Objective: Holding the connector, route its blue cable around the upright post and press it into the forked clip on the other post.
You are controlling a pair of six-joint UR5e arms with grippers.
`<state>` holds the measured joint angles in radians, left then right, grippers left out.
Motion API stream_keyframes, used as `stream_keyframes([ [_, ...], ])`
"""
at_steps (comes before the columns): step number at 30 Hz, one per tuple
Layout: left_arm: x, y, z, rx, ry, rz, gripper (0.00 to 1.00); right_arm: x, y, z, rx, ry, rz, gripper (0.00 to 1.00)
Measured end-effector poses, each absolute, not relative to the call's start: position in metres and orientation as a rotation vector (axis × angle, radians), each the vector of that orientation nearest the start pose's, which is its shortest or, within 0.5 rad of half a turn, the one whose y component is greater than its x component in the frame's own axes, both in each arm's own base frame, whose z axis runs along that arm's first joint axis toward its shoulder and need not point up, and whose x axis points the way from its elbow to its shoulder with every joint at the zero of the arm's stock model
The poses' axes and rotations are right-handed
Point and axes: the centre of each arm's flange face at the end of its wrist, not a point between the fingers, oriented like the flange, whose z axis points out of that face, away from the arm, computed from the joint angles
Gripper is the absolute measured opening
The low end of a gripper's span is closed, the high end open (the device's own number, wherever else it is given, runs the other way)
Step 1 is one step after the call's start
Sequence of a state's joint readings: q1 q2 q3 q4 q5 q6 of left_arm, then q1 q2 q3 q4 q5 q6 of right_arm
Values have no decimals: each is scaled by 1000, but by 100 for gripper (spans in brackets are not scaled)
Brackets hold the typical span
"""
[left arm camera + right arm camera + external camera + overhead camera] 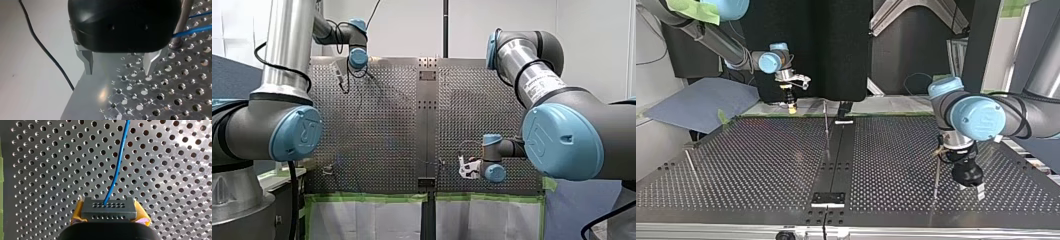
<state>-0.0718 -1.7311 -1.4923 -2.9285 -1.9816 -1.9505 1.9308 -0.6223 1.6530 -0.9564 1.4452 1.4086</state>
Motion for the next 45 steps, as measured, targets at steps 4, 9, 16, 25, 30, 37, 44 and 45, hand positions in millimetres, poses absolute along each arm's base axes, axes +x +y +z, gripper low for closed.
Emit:
stream_keyframes([
  [4, 555, -128, 457, -573, 1341, -96, 100, 361, -546, -33, 1661, -833, 1404, 0],
  [9, 557, -121, 450, -588, 1338, -130, 100, 361, -546, -33, 1662, -832, 1404, 0],
  [16, 561, -115, 442, -589, 1327, -207, 100, 361, -546, -33, 1661, -832, 1403, 0],
  [25, 566, -108, 428, -591, 1297, -327, 100, 360, -547, -33, 1658, -832, 1404, 0],
  [30, 566, -96, 416, -618, 1302, -358, 100, 360, -546, -33, 1659, -832, 1403, 0],
  [37, 563, -86, 398, -667, 1315, -415, 100, 361, -546, -33, 1661, -830, 1402, 0],
  [44, 563, -97, 395, -656, 1331, -505, 100, 363, -545, -33, 1662, -828, 1405, 0],
  [45, 563, -97, 395, -655, 1331, -518, 100, 363, -545, -33, 1662, -828, 1405, 0],
])
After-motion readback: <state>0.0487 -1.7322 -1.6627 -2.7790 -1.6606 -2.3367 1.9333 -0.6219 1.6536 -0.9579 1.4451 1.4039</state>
